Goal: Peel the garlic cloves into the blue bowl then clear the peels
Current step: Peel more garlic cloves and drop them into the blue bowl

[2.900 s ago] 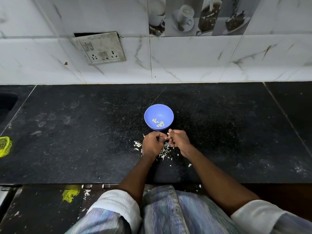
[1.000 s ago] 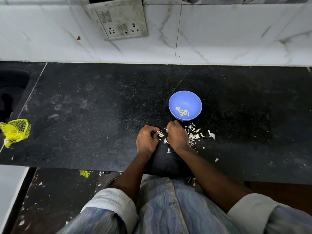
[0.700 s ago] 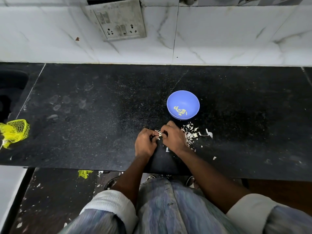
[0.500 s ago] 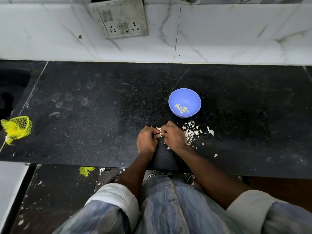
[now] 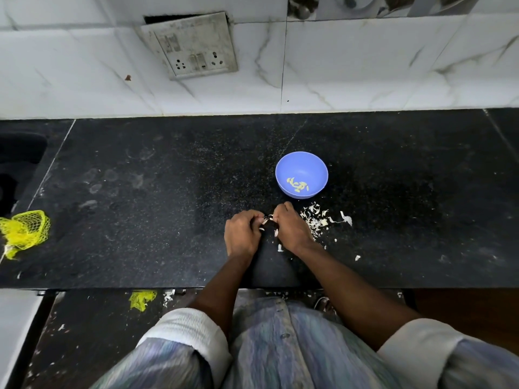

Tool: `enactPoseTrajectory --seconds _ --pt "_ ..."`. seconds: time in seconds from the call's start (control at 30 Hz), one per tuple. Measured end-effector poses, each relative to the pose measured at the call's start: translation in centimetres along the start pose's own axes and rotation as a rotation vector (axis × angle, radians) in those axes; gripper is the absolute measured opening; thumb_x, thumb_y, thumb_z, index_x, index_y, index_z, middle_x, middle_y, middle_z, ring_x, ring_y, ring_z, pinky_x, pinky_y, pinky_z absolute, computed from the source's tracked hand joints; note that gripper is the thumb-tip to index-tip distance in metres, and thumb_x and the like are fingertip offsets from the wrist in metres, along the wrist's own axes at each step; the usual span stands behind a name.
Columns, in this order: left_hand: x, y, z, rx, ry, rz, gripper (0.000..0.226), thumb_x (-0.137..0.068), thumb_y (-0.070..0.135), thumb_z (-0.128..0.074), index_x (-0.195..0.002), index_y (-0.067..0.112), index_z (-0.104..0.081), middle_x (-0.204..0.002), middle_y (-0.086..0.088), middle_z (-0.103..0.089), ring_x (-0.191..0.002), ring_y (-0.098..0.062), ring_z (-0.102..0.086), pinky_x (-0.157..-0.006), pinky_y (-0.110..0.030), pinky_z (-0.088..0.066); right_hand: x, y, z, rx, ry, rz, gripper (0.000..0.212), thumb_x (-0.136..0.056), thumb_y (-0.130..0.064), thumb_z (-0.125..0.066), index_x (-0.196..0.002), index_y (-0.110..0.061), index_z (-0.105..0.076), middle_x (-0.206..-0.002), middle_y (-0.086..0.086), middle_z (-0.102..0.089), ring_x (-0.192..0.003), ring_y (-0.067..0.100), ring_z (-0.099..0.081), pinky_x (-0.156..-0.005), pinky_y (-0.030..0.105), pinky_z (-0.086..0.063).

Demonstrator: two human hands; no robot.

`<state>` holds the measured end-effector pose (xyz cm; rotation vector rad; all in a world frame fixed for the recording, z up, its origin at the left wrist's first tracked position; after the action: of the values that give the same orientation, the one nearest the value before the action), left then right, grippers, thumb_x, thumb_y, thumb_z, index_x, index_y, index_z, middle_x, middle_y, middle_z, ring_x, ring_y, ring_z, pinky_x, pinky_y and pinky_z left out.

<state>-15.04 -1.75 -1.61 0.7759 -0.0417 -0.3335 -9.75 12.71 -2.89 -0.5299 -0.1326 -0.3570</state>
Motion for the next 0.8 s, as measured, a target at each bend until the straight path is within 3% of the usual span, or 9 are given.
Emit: enactPoseTrajectory --seconds 0.13,0.23,0.33,0.43,0.6,0.8 --pt "-0.4 0.3 -2.1 0.144 -0.153 0.096 0.016 -0.09 0.022 -0.077 -0.099 0.034 -0.08 -0.093 0.016 -0.077 -0.086 -0.006 -0.071 -0.079 -0.031 -0.057 -0.2 -0.2 0.8 -0.097 0.058 0.018 0.021 -0.093 0.0 -0.054 -0.106 -0.016 -0.05 -0.114 0.005 -0.044 -0.094 0.03 -0.056 -0.066 0.041 -0.036" --pt "-0.8 0.2 -2.4 0.336 -0.13 0.218 0.008 -0.086 0.023 -0.085 -0.086 0.03 -0.082 -0.076 0.016 -0.077 -0.074 -0.005 -0.073 -0.076 -0.031 -0.06 0.1 -0.3 2.1 -0.158 0.127 0.032 0.014 -0.095 -0.005 -0.053 -0.104 -0.015 -0.05 -0.11 0.005 -0.047 -0.09 0.031 -0.055 -0.069 0.045 -0.043" --pt "-1.3 1.2 -2.8 0.451 -0.111 0.224 0.008 -0.087 0.012 -0.083 -0.087 0.02 -0.084 -0.077 0.01 -0.079 -0.073 -0.007 -0.073 -0.077 -0.03 -0.06 0.2 0.6 3.0 -0.272 0.195 0.032 0.012 -0.096 -0.005 -0.051 -0.1 -0.016 -0.05 -0.104 0.002 -0.052 -0.09 0.026 -0.053 -0.074 0.044 -0.044" --pt "-1.6 2.6 -3.4 0.418 -0.123 0.173 0.012 -0.089 0.009 -0.079 -0.091 0.02 -0.084 -0.084 0.012 -0.08 -0.08 -0.003 -0.074 -0.08 -0.027 -0.06 0.7 3.0 3.7 -0.491 0.255 -0.085 0.017 -0.095 -0.003 -0.05 -0.094 -0.02 -0.054 -0.092 -0.002 -0.06 -0.084 0.018 -0.057 -0.075 0.038 -0.047" --pt "-1.6 5.2 -4.5 0.337 -0.157 0.077 0.014 -0.091 0.008 -0.078 -0.095 0.021 -0.084 -0.088 0.013 -0.079 -0.079 0.002 -0.071 -0.075 -0.016 -0.054 1.7 6.6 3.2 -0.934 0.224 -0.324 0.019 -0.094 0.001 -0.051 -0.1 -0.012 -0.064 -0.082 0.008 -0.072 -0.062 0.016 -0.063 -0.053 0.025 -0.047" --pt "-1.3 8.2 -5.8 0.238 -0.185 -0.03 0.019 -0.09 0.006 -0.076 -0.097 0.023 -0.082 -0.094 0.011 -0.077 -0.086 -0.003 -0.07 -0.08 -0.018 -0.054 2.5 8.9 3.9 -1.001 0.141 -0.376 0.01 -0.095 0.001 -0.061 -0.093 0.003 -0.07 -0.074 0.01 -0.071 -0.058 0.016 -0.063 -0.051 0.023 -0.048"
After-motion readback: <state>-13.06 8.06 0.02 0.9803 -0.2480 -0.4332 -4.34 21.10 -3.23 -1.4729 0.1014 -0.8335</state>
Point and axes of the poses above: each hand's wrist, its own x-axis away from the middle knuckle, its own z-axis out of the back of the hand, y = z × x, the point moved 10 cm from there along -x, towards the middle knuckle
